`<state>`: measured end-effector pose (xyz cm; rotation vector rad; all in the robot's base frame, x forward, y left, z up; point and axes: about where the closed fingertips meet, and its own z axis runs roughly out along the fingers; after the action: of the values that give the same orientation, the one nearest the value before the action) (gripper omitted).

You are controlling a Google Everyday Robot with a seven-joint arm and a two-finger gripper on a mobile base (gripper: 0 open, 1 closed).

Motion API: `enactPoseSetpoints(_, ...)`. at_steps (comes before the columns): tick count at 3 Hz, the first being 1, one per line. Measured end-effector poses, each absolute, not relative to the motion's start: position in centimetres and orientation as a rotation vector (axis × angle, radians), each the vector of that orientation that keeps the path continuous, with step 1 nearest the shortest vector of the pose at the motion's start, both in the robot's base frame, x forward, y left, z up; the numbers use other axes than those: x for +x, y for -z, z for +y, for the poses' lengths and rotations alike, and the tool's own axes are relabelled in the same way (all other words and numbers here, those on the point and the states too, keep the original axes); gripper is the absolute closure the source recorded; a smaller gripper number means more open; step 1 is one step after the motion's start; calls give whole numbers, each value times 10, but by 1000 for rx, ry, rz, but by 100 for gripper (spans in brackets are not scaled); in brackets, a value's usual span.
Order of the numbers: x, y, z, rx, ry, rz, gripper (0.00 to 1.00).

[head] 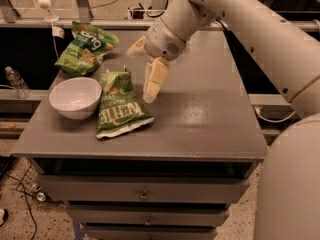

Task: Move green jalapeno chip bag near white bowl

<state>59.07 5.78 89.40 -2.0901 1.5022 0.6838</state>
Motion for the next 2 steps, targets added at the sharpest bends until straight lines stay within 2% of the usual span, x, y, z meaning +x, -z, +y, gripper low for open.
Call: enactPoseSetpoints(2, 580, -913, -46, -1942, -512, 1789, 0)
